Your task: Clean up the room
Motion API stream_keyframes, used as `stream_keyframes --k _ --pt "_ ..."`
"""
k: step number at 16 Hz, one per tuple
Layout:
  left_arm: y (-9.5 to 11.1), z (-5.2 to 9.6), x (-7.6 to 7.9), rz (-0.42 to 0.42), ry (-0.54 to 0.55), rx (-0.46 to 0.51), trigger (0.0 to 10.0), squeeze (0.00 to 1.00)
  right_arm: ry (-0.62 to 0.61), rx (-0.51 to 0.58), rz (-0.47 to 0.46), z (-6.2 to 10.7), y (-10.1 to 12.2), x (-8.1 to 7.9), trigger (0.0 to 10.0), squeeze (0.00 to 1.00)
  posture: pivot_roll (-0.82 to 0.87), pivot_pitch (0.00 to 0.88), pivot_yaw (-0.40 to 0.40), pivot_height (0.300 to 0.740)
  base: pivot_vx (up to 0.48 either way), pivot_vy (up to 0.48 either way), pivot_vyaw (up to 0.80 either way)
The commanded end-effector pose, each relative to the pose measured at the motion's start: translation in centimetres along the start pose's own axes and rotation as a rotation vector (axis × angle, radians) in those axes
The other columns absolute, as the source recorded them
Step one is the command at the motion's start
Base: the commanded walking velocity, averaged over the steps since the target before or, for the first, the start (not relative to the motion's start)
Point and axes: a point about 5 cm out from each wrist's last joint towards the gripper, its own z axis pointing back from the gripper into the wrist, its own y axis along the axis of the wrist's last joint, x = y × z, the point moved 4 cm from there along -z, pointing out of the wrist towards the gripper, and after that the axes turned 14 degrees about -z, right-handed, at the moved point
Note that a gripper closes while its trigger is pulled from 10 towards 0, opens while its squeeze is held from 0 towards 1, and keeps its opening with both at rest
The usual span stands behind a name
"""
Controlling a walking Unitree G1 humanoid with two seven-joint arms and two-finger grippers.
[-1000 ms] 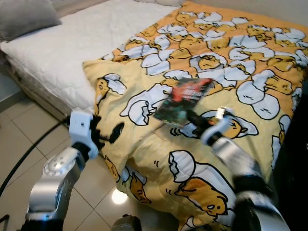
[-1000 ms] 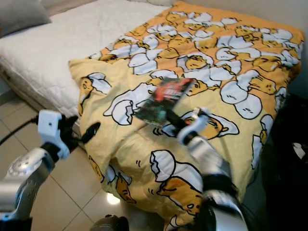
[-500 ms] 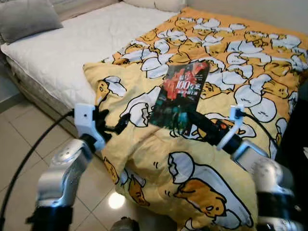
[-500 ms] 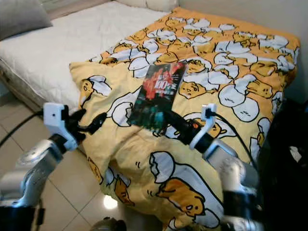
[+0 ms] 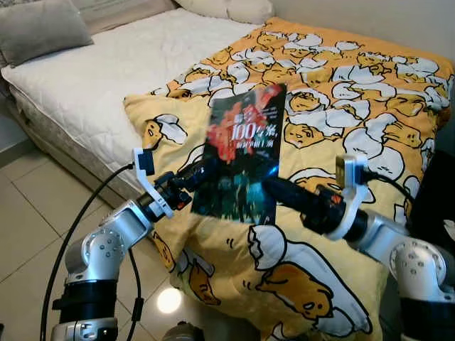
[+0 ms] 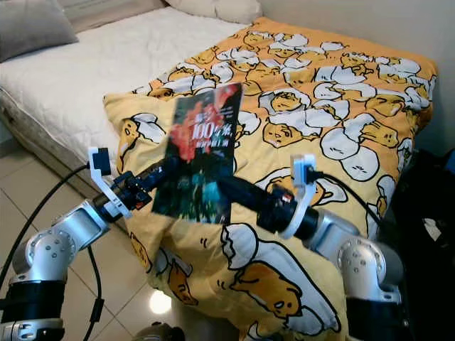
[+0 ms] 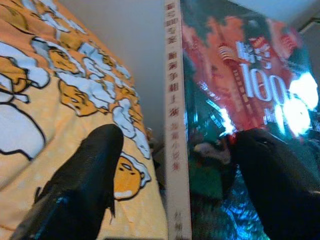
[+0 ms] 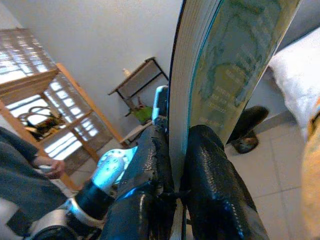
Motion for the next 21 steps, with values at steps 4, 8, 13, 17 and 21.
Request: stream_keyframes --k 4,8,13,17,21 --pt "0.2 0.2 1.3 0.07 -0.099 0.006 0.0 0.0 0.089 -0.011 0.013 -0.6 0.3 -1.5 0.0 0.0 -0.06 0.0 0.048 0.74 0.0 0.0 0.0" --pt "0.4 1.0 2.1 0.092 -0.157 0.009 0.0 0.0 0.094 -0.017 0.001 -0.5 0.2 -1.4 0.0 0.0 -0.05 0.0 0.049 0.74 0.0 0.0 0.0" --pt "1.0 1.8 3.4 0.133 -0.232 0.039 0.0 0.0 0.1 -0.017 0.008 -0.6 0.4 -1.4 0.0 0.0 -0.05 0.0 0.044 0.74 0.0 0.0 0.0" --pt "1.4 2.1 4.2 0.118 -0.257 0.058 0.0 0.0 0.097 -0.026 0.014 -0.7 0.2 -1.2 0.7 0.0 -0.04 0.0 0.039 0.74 0.0 0.0 0.0" --pt "2.2 2.2 4.2 0.073 -0.221 0.077 0.0 0.0 0.037 -0.006 0.032 -1.1 0.4 -0.5 10.0 0.94 -0.05 0.0 0.053 0.74 0.0 0.0 0.0"
